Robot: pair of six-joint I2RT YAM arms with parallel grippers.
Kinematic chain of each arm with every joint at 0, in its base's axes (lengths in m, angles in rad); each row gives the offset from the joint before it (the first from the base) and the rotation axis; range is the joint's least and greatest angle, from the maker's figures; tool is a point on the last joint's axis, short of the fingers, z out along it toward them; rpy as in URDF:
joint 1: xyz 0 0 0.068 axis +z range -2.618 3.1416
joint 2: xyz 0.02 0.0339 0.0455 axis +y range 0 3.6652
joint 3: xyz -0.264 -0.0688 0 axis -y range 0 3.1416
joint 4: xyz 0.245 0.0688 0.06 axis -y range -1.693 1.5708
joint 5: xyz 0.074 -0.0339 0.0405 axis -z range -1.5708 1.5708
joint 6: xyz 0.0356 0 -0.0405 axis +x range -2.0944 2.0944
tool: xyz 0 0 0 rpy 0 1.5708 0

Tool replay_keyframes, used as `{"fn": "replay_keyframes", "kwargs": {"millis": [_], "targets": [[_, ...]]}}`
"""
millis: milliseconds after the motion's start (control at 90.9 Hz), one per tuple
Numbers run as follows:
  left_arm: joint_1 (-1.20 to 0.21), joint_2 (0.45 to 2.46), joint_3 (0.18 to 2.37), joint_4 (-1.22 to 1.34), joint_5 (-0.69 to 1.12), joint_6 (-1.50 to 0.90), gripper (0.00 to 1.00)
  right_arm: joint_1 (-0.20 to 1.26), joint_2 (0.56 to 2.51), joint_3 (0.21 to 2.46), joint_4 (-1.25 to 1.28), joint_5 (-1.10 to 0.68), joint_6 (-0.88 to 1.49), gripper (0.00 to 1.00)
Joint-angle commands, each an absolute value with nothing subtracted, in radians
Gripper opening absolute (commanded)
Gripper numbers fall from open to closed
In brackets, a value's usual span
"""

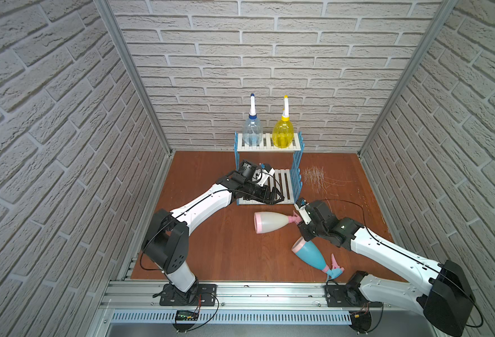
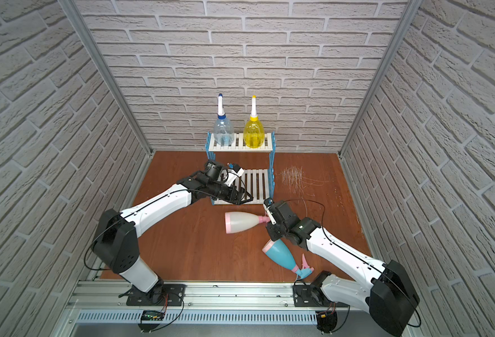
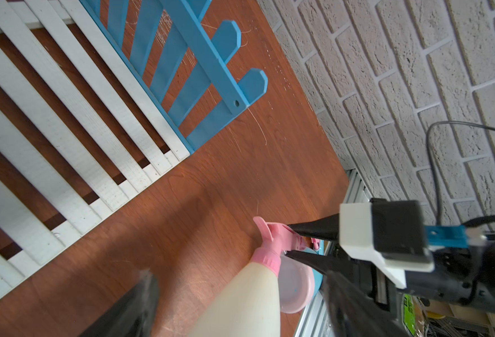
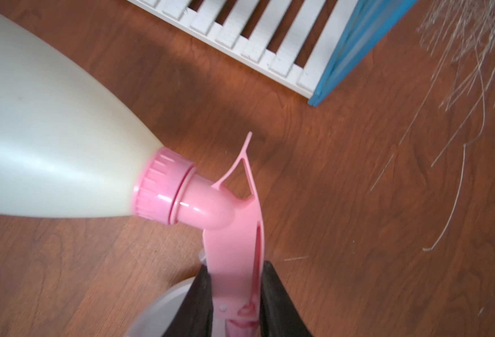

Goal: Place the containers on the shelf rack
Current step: 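Pick up a container from the center of the board.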

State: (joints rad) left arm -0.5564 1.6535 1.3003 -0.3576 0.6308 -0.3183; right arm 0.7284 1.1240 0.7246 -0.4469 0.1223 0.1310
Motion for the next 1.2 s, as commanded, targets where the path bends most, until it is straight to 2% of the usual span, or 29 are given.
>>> {"fn": "replay_keyframes", "kwargs": {"millis": [0, 264, 495, 715, 869, 1188], "targets": [[-0.551, 1.661, 1.340, -0.362, 0.694, -0.336, 0.91, 0.748, 1.119, 0.762, -0.358, 0.096, 0.018, 0.26], [-0.542, 1.679, 1.327, -0.338, 0.766, -0.361, 0.74, 0.785, 1.088, 0.752, -0.249, 0.011, -0.097, 0.25], [-0.540, 1.706, 1.330, -0.355, 0.875, -0.375, 0.68, 0.806, 1.069, 0.762, -0.225, 0.025, -0.183, 0.24], [-0.540, 1.703, 1.308, -0.341, 0.950, -0.402, 0.55, 0.812, 1.064, 0.764, -0.212, 0.040, -0.234, 0.23], [-0.539, 1.711, 1.300, -0.380, 0.968, -0.393, 0.49, 0.813, 1.068, 0.768, -0.200, 0.060, -0.251, 0.23], [-0.535, 1.725, 1.298, -0.400, 0.967, -0.393, 0.52, 0.819, 1.052, 0.765, -0.175, 0.072, -0.292, 0.23]]}}
